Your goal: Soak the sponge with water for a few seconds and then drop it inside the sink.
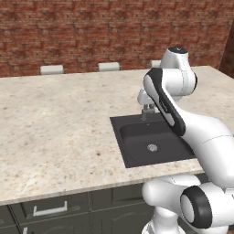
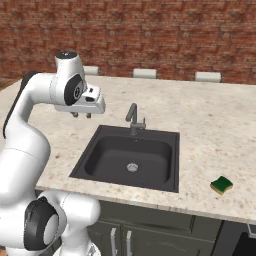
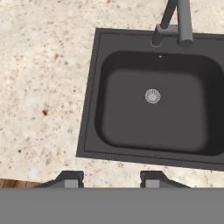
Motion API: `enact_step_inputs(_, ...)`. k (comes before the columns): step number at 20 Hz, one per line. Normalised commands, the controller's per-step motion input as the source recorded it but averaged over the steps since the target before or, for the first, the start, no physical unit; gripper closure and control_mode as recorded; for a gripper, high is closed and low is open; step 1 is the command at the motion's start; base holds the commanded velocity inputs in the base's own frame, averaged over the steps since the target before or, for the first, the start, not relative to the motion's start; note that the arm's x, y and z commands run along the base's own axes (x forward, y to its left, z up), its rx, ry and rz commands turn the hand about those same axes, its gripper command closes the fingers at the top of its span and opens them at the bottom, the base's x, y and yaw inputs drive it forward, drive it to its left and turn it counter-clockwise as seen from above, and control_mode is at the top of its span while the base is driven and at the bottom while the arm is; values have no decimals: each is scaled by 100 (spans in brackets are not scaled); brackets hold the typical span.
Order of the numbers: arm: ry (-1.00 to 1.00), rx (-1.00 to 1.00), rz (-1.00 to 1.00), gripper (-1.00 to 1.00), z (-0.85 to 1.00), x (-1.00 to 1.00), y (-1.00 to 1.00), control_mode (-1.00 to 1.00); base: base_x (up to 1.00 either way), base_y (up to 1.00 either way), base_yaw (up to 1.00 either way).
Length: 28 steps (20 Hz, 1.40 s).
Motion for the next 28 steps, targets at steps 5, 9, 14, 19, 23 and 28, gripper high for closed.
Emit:
enact_step_inputs(5,-1,0,0,-100,0,0,-19,-100,0,0,0)
enact_step_inputs(9,-10,0,0,-100,0,-11,-51,-100,0,0,0)
enact_step_inputs(14,-10,0,0,-100,0,-15,-61,-100,0,0,0)
enact_step_inputs(19,-15,0,0,-100,0,-2,-70,-100,0,0,0)
enact_step_inputs(23,-15,0,1,-100,0,0,-57,-100,0,0,0)
enact_step_inputs(28,-13,3,1,-100,0,0,-50,-100,0,0,0)
